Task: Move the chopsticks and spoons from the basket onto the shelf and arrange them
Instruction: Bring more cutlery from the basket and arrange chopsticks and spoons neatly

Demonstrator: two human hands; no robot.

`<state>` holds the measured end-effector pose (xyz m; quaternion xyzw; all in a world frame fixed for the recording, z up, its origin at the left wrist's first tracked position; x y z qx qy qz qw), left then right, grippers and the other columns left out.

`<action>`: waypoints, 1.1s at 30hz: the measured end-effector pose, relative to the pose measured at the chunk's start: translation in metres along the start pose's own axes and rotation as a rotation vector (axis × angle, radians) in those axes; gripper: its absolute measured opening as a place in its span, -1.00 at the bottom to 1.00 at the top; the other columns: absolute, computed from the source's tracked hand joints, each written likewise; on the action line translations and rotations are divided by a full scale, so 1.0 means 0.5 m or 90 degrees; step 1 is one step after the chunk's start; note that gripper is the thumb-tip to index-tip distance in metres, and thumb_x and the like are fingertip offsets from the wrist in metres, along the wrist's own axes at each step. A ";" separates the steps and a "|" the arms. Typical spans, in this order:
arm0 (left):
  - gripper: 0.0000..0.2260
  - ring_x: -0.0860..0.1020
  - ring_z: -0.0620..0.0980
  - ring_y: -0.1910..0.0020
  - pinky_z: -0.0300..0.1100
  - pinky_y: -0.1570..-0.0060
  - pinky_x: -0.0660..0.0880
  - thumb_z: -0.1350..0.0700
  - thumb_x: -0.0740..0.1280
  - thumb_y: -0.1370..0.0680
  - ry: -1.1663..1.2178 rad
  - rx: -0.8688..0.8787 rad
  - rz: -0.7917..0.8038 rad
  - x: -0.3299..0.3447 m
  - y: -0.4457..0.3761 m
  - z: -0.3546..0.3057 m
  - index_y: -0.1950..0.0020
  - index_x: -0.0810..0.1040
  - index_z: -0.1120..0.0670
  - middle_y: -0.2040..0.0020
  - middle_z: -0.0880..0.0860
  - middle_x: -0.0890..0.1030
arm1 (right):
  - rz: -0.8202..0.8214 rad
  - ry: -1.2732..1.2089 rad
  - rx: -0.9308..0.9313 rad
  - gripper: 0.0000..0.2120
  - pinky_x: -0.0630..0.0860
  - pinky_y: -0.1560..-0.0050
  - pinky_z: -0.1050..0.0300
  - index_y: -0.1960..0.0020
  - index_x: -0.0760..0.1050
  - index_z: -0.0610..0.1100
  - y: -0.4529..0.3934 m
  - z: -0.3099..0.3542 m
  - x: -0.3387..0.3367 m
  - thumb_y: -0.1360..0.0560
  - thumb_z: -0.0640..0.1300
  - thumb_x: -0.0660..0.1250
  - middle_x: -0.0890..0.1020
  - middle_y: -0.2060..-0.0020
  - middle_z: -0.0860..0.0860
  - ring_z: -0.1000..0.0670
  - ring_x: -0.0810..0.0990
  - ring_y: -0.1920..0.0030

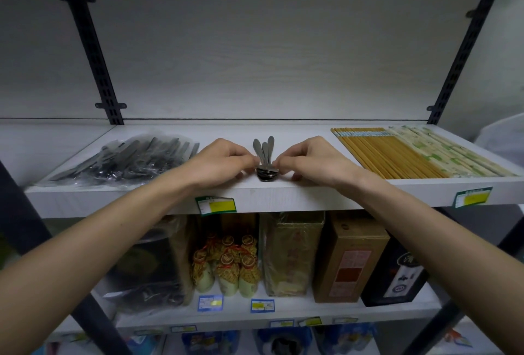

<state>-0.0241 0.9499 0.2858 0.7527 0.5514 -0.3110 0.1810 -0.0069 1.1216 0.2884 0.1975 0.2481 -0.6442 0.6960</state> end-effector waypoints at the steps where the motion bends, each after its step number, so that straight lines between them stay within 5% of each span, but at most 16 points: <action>1: -0.81 0.59 -0.15 0.18 -0.32 0.14 0.52 0.10 0.32 -0.62 0.001 0.000 0.006 -0.003 0.001 0.000 -0.06 0.73 0.06 0.04 0.00 0.71 | 0.010 -0.002 0.003 -0.89 0.51 0.29 0.26 0.08 0.74 -0.03 0.002 0.001 0.001 -0.49 -0.04 0.45 0.72 0.17 0.01 0.10 0.57 0.25; 5: -0.82 0.59 -0.19 0.09 -0.48 0.16 0.48 0.21 0.37 -0.57 -0.008 0.023 0.050 0.000 0.011 -0.008 -0.08 0.70 0.00 0.04 -0.02 0.70 | -0.006 0.008 -0.003 -0.91 0.58 0.19 0.19 0.09 0.74 -0.04 -0.004 0.005 0.006 -0.48 -0.11 0.45 0.72 0.14 -0.04 0.08 0.60 0.23; 11: -0.73 0.65 0.06 -0.09 -0.10 -0.18 0.56 0.25 0.44 -0.52 0.026 0.043 0.043 0.000 0.022 -0.005 -0.20 0.66 0.06 -0.03 0.09 0.71 | -0.033 0.036 -0.018 -0.92 0.52 0.24 0.14 0.11 0.74 -0.09 -0.019 0.011 0.020 -0.44 -0.15 0.46 0.72 0.15 -0.15 0.04 0.56 0.29; 20: -0.75 0.59 -0.07 -0.02 0.01 -0.09 0.57 0.10 0.37 -0.54 -0.173 0.113 -0.099 -0.014 0.024 0.015 -0.20 0.66 -0.04 -0.11 -0.05 0.66 | -0.085 0.038 -0.056 -0.87 0.43 0.21 0.20 0.10 0.74 -0.02 -0.015 0.013 0.043 -0.47 -0.12 0.40 0.59 0.47 0.26 0.19 0.50 0.34; 26: -0.69 0.60 -0.07 -0.06 0.00 -0.12 0.57 0.11 0.32 -0.53 -0.173 0.118 -0.096 -0.004 0.031 0.011 -0.25 0.65 -0.06 -0.12 -0.06 0.69 | -0.150 0.083 -0.061 -0.84 0.61 -0.01 0.02 0.12 0.71 0.07 0.000 0.016 0.044 -0.50 -0.07 0.35 0.67 0.26 0.19 0.07 0.62 0.14; 33: -0.68 0.50 0.04 -0.24 -0.04 -0.20 0.43 0.11 0.17 -0.64 -0.326 0.214 -0.196 0.004 0.065 -0.008 -0.32 0.59 0.06 -0.29 0.02 0.59 | -0.219 0.116 -0.115 -0.77 0.59 -0.12 -0.03 -0.13 0.68 0.00 0.038 0.026 0.033 -0.60 -0.06 0.27 0.71 -0.03 0.10 0.06 0.64 -0.03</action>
Point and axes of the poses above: each hand's wrist, its own y-axis away from the middle knuckle, its own x-axis out of the palm, z = x × y, the point moved 8 cm from there along -y, towards the middle knuckle
